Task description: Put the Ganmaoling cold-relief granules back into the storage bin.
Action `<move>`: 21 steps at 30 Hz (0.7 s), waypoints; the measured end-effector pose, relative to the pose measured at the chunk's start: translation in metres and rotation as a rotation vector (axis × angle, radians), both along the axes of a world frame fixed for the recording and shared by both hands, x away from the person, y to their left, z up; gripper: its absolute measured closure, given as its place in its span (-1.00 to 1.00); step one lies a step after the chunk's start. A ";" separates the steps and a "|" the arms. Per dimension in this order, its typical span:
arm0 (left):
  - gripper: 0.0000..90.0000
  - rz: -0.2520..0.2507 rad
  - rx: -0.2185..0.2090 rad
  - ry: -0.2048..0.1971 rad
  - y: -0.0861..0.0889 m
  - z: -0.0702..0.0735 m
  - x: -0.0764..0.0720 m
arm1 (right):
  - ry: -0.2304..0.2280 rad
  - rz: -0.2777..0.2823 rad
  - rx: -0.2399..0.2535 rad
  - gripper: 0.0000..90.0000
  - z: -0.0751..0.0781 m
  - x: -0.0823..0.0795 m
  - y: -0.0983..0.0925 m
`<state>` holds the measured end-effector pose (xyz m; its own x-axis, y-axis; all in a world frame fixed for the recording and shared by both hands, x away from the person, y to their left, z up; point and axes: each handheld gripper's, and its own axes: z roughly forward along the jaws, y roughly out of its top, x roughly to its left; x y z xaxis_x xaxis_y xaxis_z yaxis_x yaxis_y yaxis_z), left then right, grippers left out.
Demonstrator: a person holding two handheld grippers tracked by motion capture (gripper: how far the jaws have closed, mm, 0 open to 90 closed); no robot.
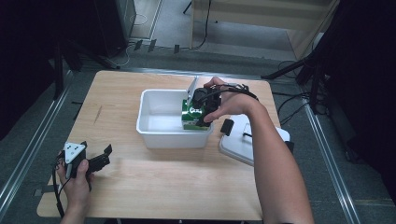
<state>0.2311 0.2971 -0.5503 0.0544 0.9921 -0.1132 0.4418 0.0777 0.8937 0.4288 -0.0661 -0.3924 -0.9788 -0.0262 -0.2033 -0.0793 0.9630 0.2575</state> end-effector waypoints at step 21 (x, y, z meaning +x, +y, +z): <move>-0.82 -0.007 0.018 -0.001 -0.002 0.000 0.000 | 0.031 -0.058 -0.025 -0.67 -0.037 0.007 0.010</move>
<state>0.2310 0.2952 -0.5503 0.0609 0.9936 -0.0954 0.4417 0.0589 0.8952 0.4361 -0.0563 -0.4293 -0.9846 0.0258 -0.1728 -0.0157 0.9720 0.2346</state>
